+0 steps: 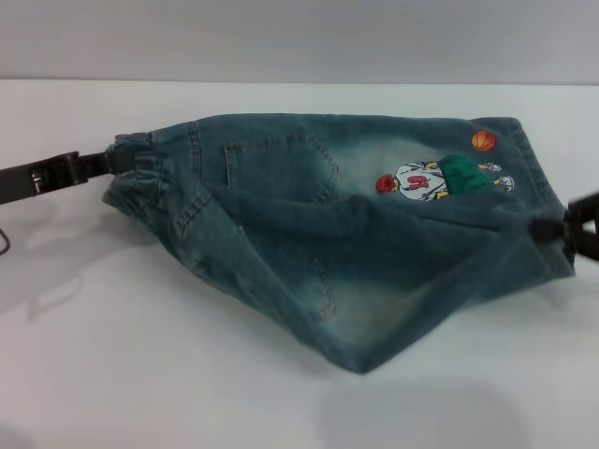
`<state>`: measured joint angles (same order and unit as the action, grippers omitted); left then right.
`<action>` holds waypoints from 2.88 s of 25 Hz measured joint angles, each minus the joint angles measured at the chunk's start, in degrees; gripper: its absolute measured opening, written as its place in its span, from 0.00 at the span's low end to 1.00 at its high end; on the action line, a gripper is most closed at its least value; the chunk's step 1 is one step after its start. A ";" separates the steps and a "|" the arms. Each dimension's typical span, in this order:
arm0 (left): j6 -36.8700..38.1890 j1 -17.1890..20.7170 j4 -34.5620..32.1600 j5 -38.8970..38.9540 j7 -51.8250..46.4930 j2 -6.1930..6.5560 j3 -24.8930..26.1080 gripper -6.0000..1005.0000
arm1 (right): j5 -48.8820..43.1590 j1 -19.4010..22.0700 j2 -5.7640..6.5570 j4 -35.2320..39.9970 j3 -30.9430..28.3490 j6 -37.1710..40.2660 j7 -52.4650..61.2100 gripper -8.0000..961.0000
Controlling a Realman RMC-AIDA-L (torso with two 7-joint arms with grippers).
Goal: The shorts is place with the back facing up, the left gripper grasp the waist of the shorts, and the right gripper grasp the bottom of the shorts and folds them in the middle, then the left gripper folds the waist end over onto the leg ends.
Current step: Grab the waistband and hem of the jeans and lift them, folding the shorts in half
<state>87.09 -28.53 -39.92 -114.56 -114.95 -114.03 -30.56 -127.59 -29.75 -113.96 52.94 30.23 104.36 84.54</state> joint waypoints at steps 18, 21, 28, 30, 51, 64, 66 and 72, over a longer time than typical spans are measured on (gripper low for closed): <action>-19.01 -3.55 7.03 9.61 9.14 -3.67 0.12 0.15 | 15.82 0.29 -3.30 -7.42 -0.44 -28.86 -1.31 0.01; -22.24 -3.95 7.78 11.09 11.13 -3.81 -0.10 0.15 | 16.03 -0.39 -3.83 -8.22 -0.44 -33.69 -1.31 0.01; -25.38 -4.16 8.70 12.61 13.29 -3.84 0.11 0.15 | 18.00 -2.67 -4.04 -11.75 -0.24 -42.37 -1.31 0.01; -25.89 -4.31 8.72 12.97 13.62 -3.84 0.04 0.15 | 18.12 -3.53 -3.86 -12.93 0.11 -44.31 -1.31 0.01; -30.99 -7.00 12.36 13.86 19.31 -3.92 -0.03 0.16 | 18.05 -8.06 -4.17 -21.66 2.73 -58.44 -4.28 0.01; -34.97 -9.27 14.66 13.97 21.35 -3.92 -0.08 0.17 | 18.14 -9.61 -4.25 -23.79 6.12 -65.56 -4.30 0.02; -35.11 -9.50 14.69 13.97 21.59 -3.92 -0.10 0.17 | 18.15 -9.83 -4.25 -24.04 6.34 -66.42 -4.31 0.04; -36.50 -10.40 15.24 13.97 22.03 -3.96 -0.12 0.17 | 18.15 -10.12 -4.25 -24.67 6.45 -67.97 -4.30 0.09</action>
<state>50.58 -38.94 -24.68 -100.60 -92.92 -117.99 -30.68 -109.44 -39.87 -118.22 28.27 36.68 36.40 80.25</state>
